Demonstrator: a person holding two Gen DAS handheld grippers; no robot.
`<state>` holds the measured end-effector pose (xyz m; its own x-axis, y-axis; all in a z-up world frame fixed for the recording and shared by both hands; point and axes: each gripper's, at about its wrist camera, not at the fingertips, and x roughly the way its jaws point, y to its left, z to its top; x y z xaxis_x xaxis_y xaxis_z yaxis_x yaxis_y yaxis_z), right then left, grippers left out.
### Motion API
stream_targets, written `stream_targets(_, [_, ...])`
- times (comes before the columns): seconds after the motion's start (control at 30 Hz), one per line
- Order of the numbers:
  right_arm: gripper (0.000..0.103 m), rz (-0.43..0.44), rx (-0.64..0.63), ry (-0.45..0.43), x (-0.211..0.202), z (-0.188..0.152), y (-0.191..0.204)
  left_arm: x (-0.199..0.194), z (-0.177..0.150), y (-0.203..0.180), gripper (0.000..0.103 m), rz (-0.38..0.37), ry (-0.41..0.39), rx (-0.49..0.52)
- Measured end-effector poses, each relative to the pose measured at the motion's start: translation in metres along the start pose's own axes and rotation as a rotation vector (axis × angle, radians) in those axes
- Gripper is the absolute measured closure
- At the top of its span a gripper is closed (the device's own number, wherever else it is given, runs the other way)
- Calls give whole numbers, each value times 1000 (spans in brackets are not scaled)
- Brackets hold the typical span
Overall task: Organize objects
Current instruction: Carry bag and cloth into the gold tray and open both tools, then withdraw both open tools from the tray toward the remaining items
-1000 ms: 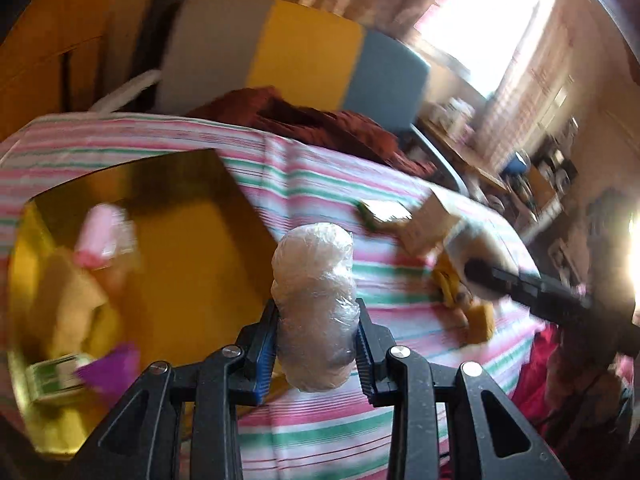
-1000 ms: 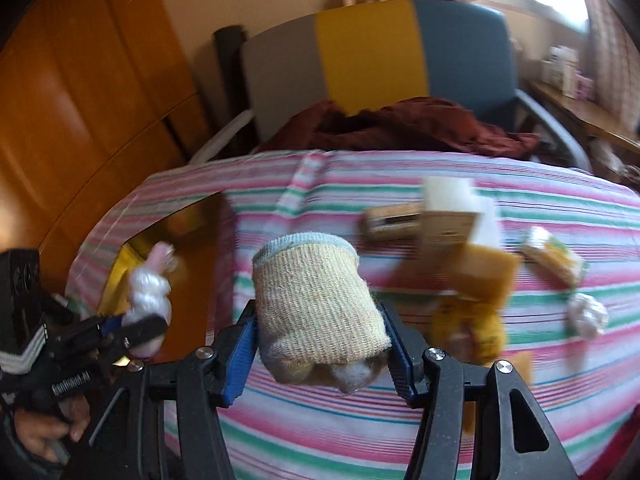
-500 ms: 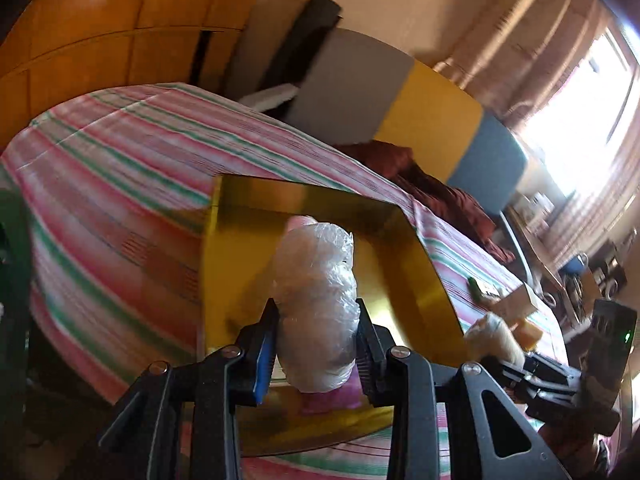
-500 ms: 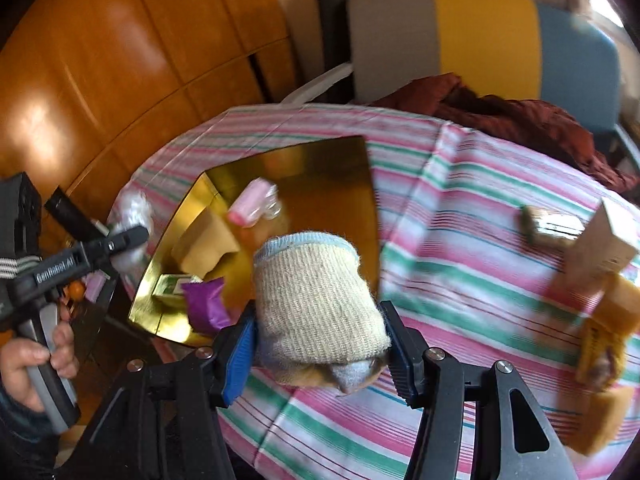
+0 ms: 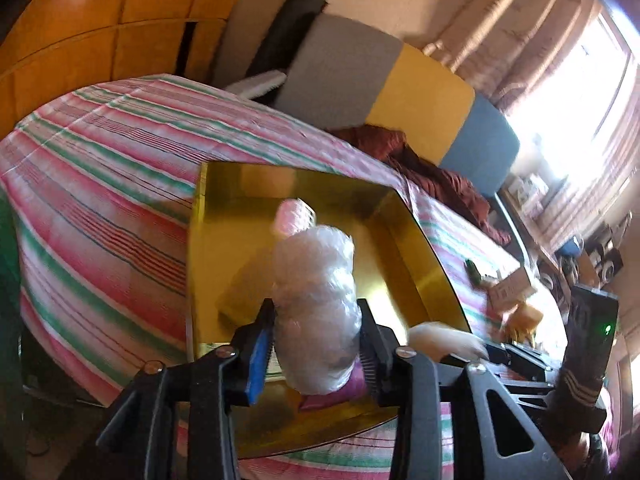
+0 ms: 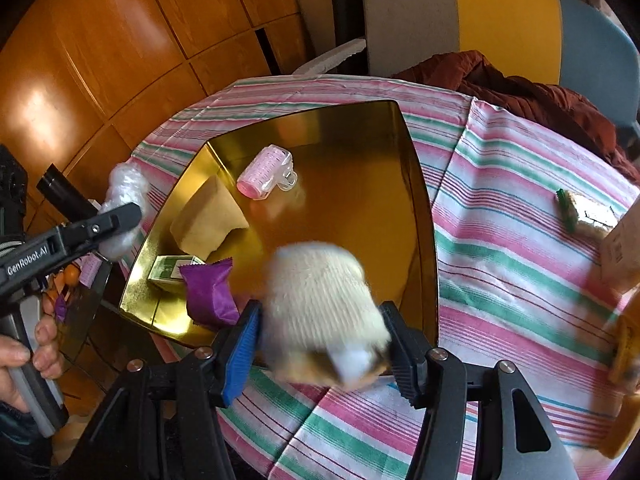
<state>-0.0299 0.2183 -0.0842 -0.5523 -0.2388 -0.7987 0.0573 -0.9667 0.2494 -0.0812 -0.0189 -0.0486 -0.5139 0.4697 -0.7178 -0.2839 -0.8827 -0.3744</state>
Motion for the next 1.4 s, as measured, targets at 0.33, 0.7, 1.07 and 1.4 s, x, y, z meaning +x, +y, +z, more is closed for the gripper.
stream_targets(0.33, [26,14,9,4,-9,-13,4,20,-11,-11,54,3,62,-4])
stream_targets(0.7, [12,-24,-2,-37,-23,-19,10,4,-15,-9,54,48,23,-11])
stream_targets(1.07, [5,-64,10,-89,-37,-18,5,-4,-16,-38,54,112,-6,100])
stream_targets(1.4, [3,-74,32,-99,-40,-18,1,-10,-19,-49,54,132,-14,144])
